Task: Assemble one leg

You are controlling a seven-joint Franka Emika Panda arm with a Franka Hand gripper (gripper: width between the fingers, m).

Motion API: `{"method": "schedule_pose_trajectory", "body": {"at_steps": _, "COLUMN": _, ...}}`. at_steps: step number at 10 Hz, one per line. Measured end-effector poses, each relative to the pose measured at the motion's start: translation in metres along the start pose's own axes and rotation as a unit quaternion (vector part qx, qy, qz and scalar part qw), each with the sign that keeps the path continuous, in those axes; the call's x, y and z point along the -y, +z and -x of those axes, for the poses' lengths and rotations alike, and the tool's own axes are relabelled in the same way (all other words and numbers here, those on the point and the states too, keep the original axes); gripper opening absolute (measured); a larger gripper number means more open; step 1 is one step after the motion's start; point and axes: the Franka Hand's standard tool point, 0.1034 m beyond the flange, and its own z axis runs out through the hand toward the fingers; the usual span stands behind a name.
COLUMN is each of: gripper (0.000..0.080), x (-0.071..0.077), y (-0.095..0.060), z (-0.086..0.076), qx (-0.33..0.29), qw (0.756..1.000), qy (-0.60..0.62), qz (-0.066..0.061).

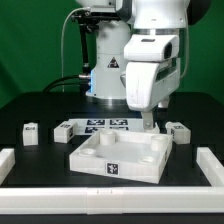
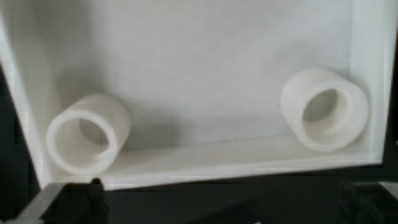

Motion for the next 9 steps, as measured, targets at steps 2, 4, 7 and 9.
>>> {"method": "schedule_pose_trajectory", "body": {"at_steps": 2, "gripper": 0.065, "x": 0.031, "y": 0.022, "z": 0.035, "qx": 0.008, "qw": 0.999, "qy": -0.027, "qz": -0.019}}
{"method": "schedule_pose_trajectory", "body": {"at_steps": 4, "gripper": 0.065, "x": 0.032, "y": 0.04, "z": 0.059, "qx": 0.002, "qw": 0.998, "qy": -0.065, "qz": -0.022}}
{"method": "schedule_pose_trajectory", "body": {"at_steps": 7, "gripper": 0.065, "x": 0.028, "y": 0.046, "z": 0.062, "qx": 0.001, "qw": 0.998, "qy": -0.064, "qz": -0.024}}
{"method": "schedule_pose_trajectory", "body": {"at_steps": 9, "gripper": 0.065, "x": 0.028, "y": 0.046, "z": 0.062, "qx": 0.0, "qw": 0.998, "qy": -0.062, "qz": -0.024}}
